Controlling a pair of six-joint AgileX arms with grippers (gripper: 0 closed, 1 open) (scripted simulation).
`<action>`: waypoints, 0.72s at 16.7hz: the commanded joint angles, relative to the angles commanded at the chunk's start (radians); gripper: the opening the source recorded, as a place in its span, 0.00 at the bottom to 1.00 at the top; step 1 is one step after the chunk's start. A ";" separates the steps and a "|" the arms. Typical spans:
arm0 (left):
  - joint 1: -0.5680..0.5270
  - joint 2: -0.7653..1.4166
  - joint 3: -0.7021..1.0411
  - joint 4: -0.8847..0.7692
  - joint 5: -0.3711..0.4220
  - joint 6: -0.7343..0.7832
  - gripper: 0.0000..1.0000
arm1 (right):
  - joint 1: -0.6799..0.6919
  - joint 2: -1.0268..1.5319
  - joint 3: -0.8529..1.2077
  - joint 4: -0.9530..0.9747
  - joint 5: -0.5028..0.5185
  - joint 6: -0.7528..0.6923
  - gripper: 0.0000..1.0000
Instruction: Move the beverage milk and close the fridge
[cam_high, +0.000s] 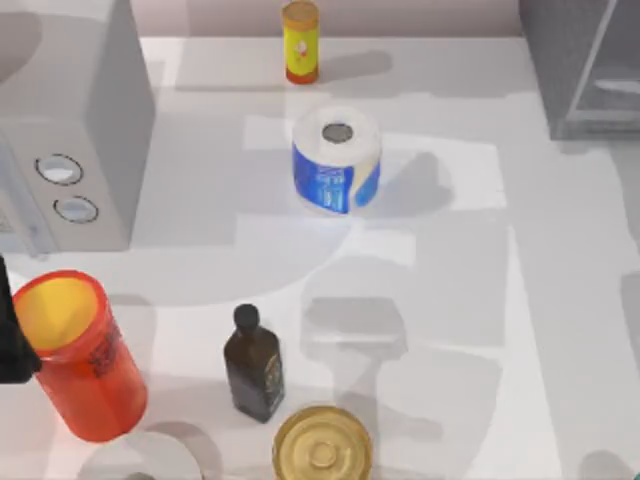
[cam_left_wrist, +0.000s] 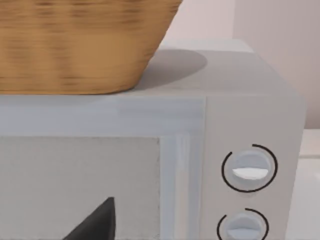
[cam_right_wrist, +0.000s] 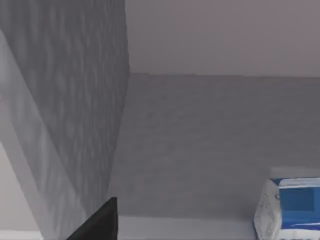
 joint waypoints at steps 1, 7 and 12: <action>0.000 0.000 0.000 0.000 0.000 0.000 1.00 | 0.012 -0.103 -0.064 -0.020 0.001 0.003 1.00; 0.000 0.000 0.000 0.000 0.000 0.000 1.00 | 0.068 -0.869 -0.482 -0.145 0.033 0.020 1.00; 0.000 0.000 0.000 0.000 0.000 0.000 1.00 | 0.092 -1.392 -0.811 -0.234 0.083 0.026 1.00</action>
